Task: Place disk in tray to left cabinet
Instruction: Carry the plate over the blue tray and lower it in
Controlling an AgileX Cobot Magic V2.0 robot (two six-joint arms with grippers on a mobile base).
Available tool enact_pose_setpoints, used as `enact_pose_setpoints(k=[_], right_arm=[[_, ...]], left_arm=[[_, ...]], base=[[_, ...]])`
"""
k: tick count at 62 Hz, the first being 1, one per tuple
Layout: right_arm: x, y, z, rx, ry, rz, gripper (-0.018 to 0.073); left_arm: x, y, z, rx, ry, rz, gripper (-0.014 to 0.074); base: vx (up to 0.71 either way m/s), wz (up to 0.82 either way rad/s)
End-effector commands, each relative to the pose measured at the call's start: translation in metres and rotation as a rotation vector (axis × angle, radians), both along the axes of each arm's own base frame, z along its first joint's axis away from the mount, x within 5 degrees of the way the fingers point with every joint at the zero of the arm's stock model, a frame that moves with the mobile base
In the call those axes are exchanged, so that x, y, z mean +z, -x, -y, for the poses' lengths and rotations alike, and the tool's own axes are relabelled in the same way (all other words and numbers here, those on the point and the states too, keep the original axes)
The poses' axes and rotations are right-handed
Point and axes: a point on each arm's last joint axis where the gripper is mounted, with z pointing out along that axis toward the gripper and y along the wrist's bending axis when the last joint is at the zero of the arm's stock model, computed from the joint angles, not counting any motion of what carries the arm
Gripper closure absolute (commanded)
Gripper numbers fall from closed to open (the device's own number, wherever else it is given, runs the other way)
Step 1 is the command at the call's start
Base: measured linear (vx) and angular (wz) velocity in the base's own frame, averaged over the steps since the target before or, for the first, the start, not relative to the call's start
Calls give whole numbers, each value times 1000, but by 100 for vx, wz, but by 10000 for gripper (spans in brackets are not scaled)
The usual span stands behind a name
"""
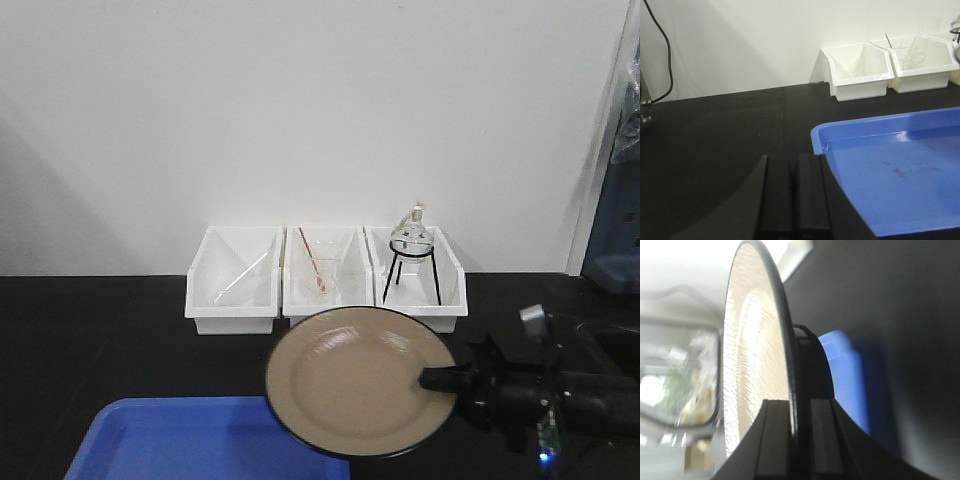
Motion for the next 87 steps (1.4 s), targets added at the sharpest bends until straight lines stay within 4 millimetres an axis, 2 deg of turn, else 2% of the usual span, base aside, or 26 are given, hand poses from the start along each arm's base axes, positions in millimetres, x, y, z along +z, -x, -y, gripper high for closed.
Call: enact_pose_setpoints(k=[1,7,13,19,26,44,50,56,71,77,87], right_arm=[[58,0,-38,64,-169,126,564],[63,4,-83,124,-153,114,564],[61,8,-115,151,-131,91,564],[53,14,-139,183,-116,63,564],[39,18,-157,203,-83,36,564],[6,10,-160,161,2,-3,550],[-3,8,-160,156,13,-20,502],[-6,7,-160,164,32,-2,413],[-8,3,-156,216,203,209,132],[-9,-1,-150,222,335,328,88],[-4,-11,-135,185,627,503,87]], left_arm=[[1,-1,-1,10,7,63,600],[1,-1,-1,10,7,63,600],[1,-1,-1,10,7,63,600],[1,-1,-1,10,7,63,600],[1,-1,-1,10,7,63,600],[1,-1,-1,10,7,63,600],[1,-1,-1,10,7,63,600],[1,-1,-1,10,7,63,600],[1,-1,-1,10,7,63,600],[1,-1,-1,10,7,63,600],[1,-1,-1,10,7,63,600]], base=[[0,0],[0,0],[0,0],[0,0],[0,0],[0,0],[0,0],[0,0],[0,0],[0,0],[0,0]])
